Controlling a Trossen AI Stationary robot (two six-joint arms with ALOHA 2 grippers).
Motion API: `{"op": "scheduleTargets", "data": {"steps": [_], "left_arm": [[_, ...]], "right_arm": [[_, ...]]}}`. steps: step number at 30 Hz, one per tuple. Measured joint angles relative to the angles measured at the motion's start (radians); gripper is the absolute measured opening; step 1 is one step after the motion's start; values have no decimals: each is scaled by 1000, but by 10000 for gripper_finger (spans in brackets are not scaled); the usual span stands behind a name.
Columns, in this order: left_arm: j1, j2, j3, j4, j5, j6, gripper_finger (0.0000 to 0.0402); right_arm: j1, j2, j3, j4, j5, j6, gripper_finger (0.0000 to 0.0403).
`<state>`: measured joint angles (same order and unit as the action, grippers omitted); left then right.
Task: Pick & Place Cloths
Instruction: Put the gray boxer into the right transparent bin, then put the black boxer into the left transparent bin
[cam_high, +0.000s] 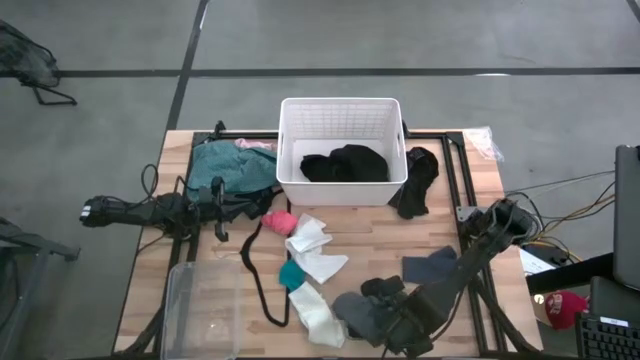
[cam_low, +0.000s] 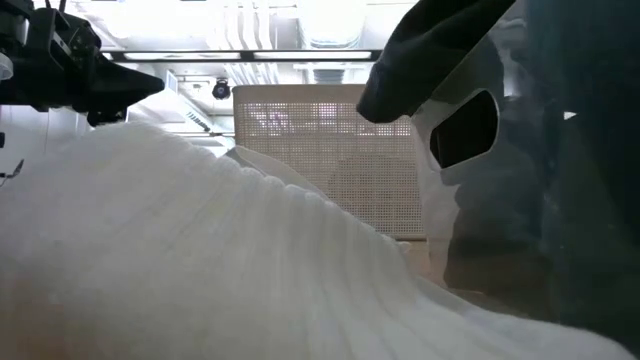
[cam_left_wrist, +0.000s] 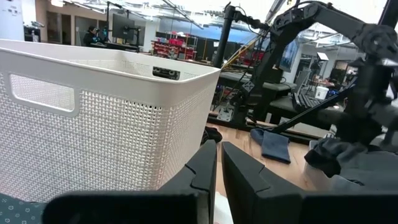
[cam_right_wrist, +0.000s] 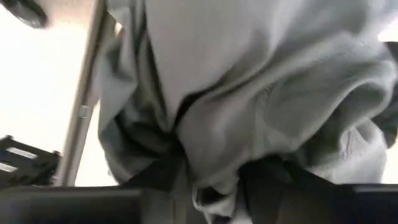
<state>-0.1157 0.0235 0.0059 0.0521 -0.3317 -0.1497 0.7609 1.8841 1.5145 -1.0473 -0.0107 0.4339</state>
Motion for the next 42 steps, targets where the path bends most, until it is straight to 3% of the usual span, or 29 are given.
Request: {"op": "scheduleTargets", "data": {"steps": [9, 16, 23, 31, 36, 42], "left_arm": [[0, 0, 0, 0, 0, 0, 30], [0, 0, 0, 0, 0, 0, 30], [0, 0, 0, 0, 0, 0, 30], [0, 0, 0, 0, 0, 0, 30], [0, 0, 0, 0, 0, 0, 30], [0, 0, 0, 0, 0, 0, 30]], "right_arm": [[0, -154, 1, 7, 25, 134, 193], [-6, -305, -8, -16, 238, 291, 219], [-59, -498, -77, -160, 419, 516, 239], [-272, -794, -232, -256, 493, 860, 258], [-419, -938, -327, -240, 476, 871, 261], [-520, -1050, -450, -216, 453, 885, 247]]}}
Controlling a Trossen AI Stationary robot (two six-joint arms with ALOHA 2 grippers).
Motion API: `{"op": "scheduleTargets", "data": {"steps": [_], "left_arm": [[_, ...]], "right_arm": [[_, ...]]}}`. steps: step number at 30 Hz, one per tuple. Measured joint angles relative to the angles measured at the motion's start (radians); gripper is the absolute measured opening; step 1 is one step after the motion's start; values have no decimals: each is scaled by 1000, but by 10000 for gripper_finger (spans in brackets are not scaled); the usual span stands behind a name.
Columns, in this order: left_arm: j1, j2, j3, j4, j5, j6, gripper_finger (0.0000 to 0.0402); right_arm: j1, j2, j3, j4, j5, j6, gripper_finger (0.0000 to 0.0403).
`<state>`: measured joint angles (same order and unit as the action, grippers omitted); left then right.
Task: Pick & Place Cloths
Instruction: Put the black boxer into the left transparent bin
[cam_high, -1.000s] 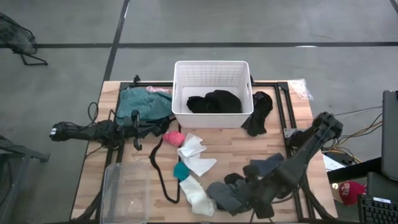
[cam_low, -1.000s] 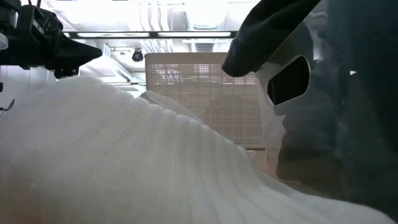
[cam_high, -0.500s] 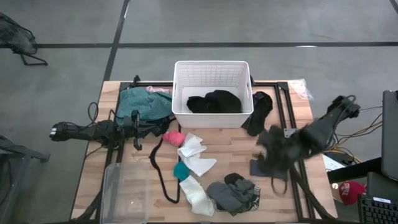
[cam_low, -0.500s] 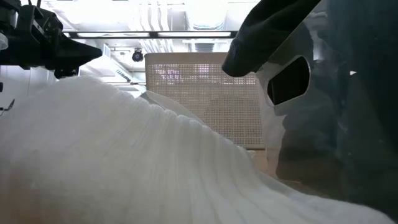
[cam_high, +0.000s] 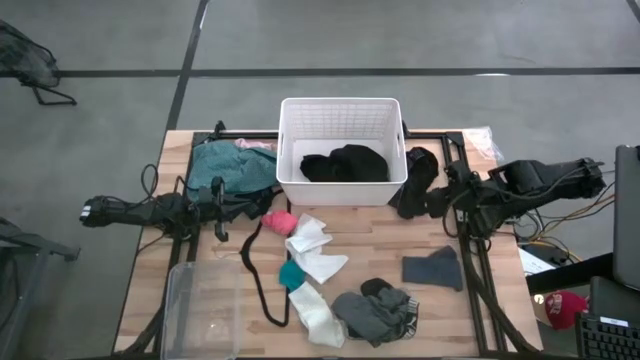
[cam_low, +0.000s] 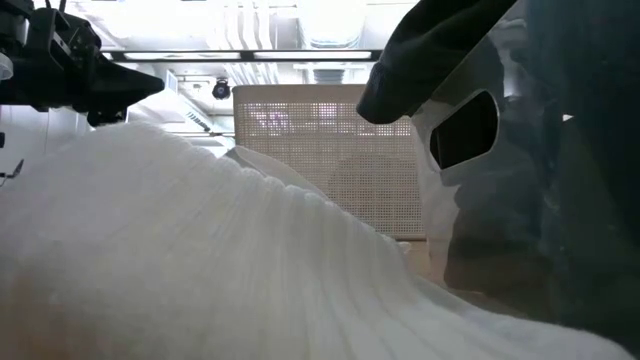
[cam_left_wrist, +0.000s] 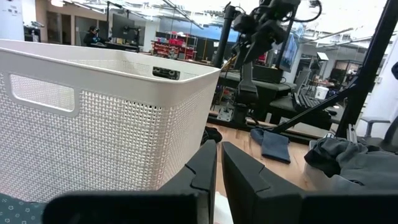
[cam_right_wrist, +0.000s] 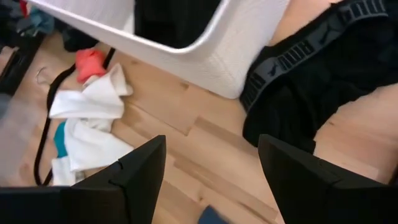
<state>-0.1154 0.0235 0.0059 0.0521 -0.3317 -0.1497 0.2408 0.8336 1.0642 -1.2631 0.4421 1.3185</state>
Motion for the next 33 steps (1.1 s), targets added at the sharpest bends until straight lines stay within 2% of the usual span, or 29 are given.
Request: {"op": "scheduleTargets", "data": {"steps": [4, 8, 12, 17, 26, 29, 31, 33], "left_arm": [[0, 0, 0, 0, 0, 0, 30], [0, 0, 0, 0, 0, 0, 30], [0, 0, 0, 0, 0, 0, 30], [0, 0, 0, 0, 0, 0, 30], [0, 0, 0, 0, 0, 0, 30], [0, 0, 0, 0, 0, 0, 30], [0, 0, 0, 0, 0, 0, 30], [0, 0, 0, 0, 0, 0, 30]], "right_arm": [[-17, -35, -77, 65, -19, 26, 238], [-17, -36, -141, 130, -87, 30, 231], [-47, -15, -200, 136, -83, 90, 226], [-160, -16, -291, 164, -71, 238, 235], [-490, -22, -406, 274, -126, 163, 261], [-592, -35, -411, 285, -138, 26, 262], [-641, -43, -401, 288, -177, -165, 257], [-672, -43, -392, 291, -259, -378, 247]]}}
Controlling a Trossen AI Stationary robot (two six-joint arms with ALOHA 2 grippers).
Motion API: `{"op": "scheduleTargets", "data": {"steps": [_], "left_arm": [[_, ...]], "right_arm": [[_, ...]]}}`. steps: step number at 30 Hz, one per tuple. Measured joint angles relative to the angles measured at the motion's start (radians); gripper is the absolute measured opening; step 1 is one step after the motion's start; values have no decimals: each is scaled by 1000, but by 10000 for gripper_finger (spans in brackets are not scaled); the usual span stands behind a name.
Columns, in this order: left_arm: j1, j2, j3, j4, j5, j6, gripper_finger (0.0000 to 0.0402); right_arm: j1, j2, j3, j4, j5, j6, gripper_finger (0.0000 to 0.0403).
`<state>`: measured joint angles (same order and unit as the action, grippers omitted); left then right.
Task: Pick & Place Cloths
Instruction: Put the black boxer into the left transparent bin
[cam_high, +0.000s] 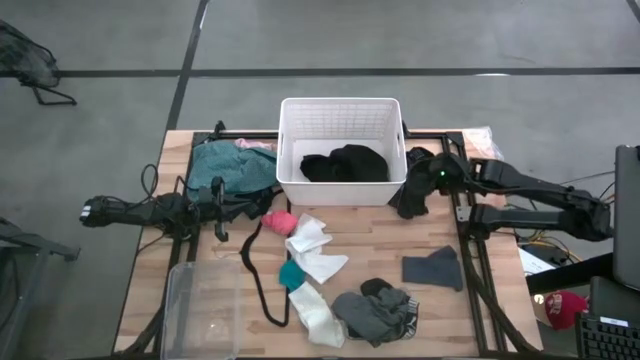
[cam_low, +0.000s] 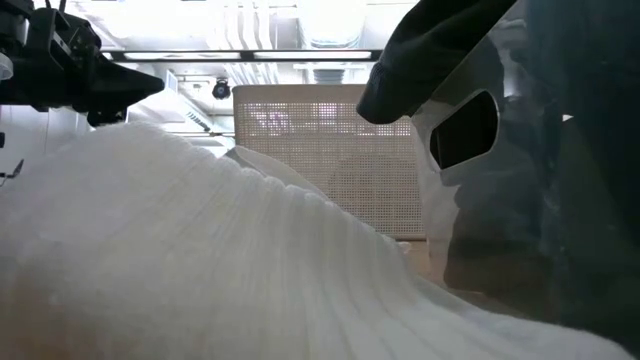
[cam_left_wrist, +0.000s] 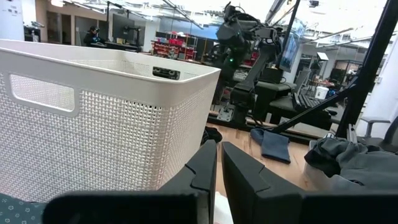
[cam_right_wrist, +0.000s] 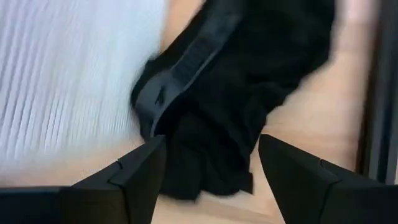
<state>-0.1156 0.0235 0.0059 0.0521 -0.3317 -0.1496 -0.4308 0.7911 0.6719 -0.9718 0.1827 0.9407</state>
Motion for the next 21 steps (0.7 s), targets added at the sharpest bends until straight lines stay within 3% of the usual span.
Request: {"op": "scheduleTargets", "data": {"steps": [3, 7, 12, 21], "left_arm": [[0, 0, 0, 0, 0, 0, 30], [0, 0, 0, 0, 0, 0, 30], [0, 0, 0, 0, 0, 0, 30], [0, 0, 0, 0, 0, 0, 30]], "right_arm": [[-10, 9, 2, 26, -121, -286, 233], [-8, 46, -16, 90, -165, -500, 218], [-9, 131, -58, 171, -156, -528, 213], [-9, 350, -84, 243, -147, -608, 239]]}}
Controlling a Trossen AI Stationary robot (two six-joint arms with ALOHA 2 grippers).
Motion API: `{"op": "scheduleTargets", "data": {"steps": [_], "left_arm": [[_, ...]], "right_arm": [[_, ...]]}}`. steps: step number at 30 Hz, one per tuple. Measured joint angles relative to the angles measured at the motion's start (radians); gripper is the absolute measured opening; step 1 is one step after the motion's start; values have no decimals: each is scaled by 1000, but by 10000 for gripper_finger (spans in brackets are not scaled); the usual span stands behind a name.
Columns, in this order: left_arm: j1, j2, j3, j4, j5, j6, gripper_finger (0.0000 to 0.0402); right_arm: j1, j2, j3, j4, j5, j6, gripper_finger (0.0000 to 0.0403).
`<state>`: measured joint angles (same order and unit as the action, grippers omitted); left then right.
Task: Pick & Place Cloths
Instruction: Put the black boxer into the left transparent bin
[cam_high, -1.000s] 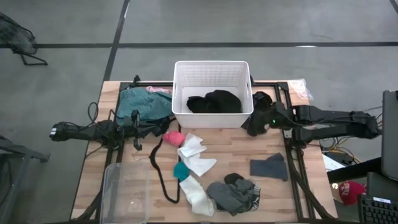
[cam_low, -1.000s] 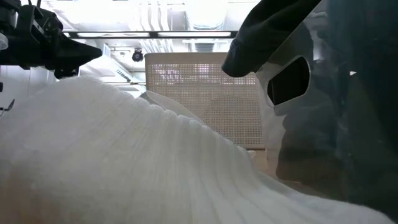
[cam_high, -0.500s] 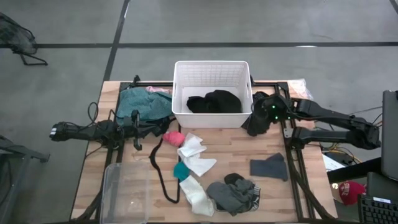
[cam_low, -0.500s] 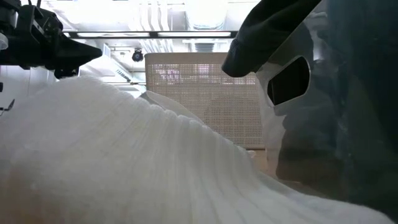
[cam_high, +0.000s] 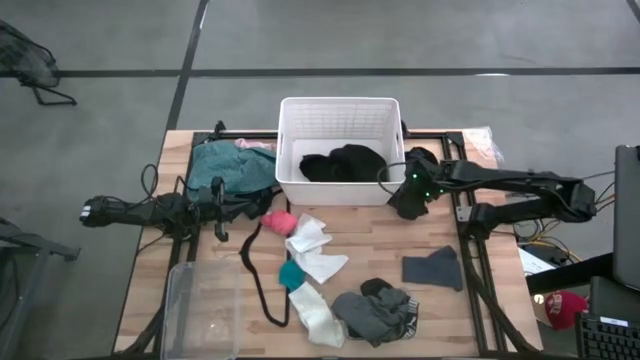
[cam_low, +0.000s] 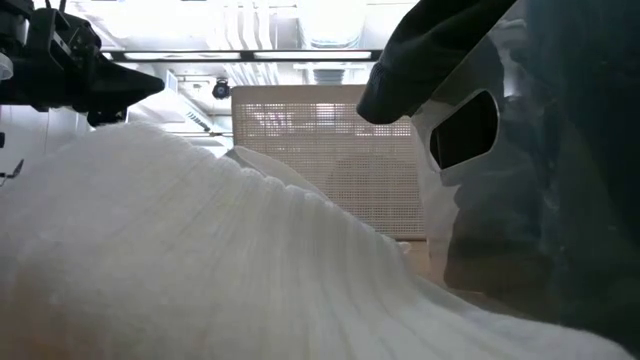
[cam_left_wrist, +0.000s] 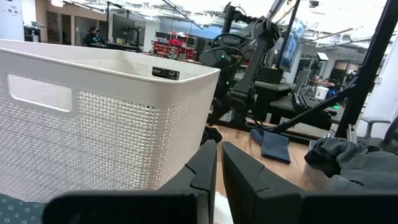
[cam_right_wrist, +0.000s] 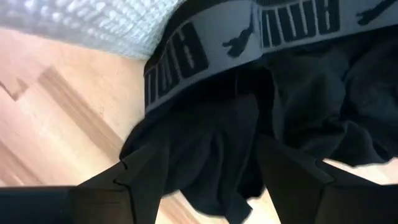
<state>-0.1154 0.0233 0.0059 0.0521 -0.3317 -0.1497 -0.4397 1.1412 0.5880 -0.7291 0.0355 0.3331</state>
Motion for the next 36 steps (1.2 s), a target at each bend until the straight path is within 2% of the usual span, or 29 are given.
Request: {"op": "scheduleTargets", "data": {"steps": [7, 15, 19, 21, 24, 25, 29, 36], "left_arm": [[0, 0, 0, 0, 0, 0, 30], [0, 0, 0, 0, 0, 0, 30], [0, 0, 0, 0, 0, 0, 30], [0, 0, 0, 0, 0, 0, 30], [0, 0, 0, 0, 0, 0, 30], [0, 0, 0, 0, 0, 0, 30], [0, 0, 0, 0, 0, 0, 30], [0, 0, 0, 0, 0, 0, 30]], "right_arm": [[0, 76, -1, 99, -1, 82, 246], [0, 36, -9, 85, 47, 155, 199], [2, 24, -8, 67, 58, 186, 158], [1, 31, -11, 49, 71, 186, 118], [1, 38, -14, 47, 69, 184, 38], [1, 36, -13, 51, 67, 184, 24], [2, 7, -8, 43, 39, 221, 10], [26, -163, 34, 12, 24, 319, 8]]}}
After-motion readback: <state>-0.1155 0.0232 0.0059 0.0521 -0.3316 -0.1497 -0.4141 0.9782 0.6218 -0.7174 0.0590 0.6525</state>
